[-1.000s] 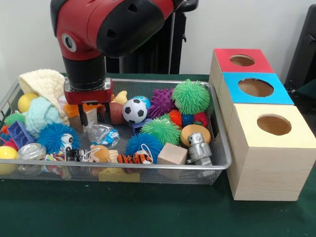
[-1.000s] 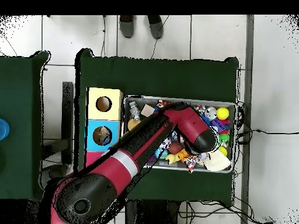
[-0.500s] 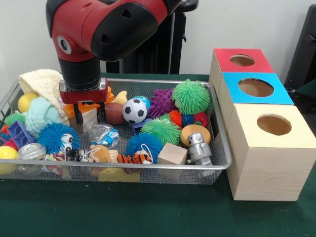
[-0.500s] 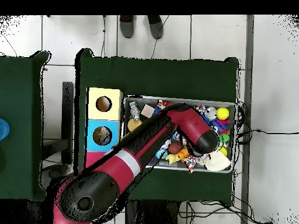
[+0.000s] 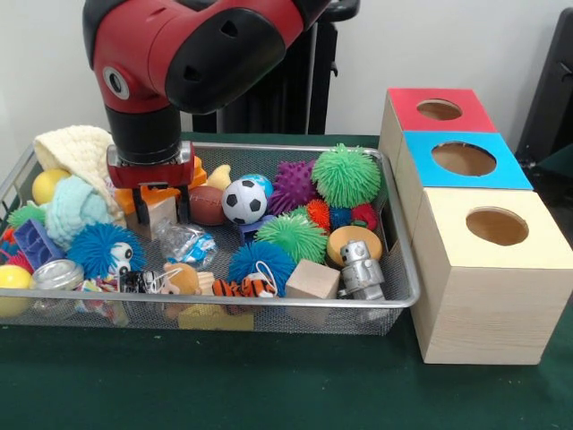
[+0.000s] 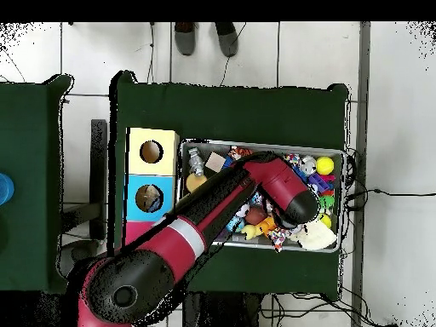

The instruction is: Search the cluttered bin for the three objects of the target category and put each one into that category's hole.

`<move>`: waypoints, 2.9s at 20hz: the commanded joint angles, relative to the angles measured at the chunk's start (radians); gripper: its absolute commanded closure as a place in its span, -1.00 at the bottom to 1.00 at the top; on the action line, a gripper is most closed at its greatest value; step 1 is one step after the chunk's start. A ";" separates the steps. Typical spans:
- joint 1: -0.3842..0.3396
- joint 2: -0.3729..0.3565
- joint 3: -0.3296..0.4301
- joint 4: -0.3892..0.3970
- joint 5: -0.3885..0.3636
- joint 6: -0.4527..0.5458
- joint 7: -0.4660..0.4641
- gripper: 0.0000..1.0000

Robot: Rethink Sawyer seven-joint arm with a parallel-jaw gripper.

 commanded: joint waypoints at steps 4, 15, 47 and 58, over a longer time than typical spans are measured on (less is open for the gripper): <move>-0.030 0.063 0.151 -0.116 -0.029 -0.028 -0.147 -1.00; -0.035 0.078 0.168 -0.101 -0.062 0.030 -0.234 -1.00; 0.007 0.132 0.156 -0.122 -0.081 0.149 -0.287 -1.00; 0.016 0.112 0.136 -0.089 -0.047 0.235 -0.273 -1.00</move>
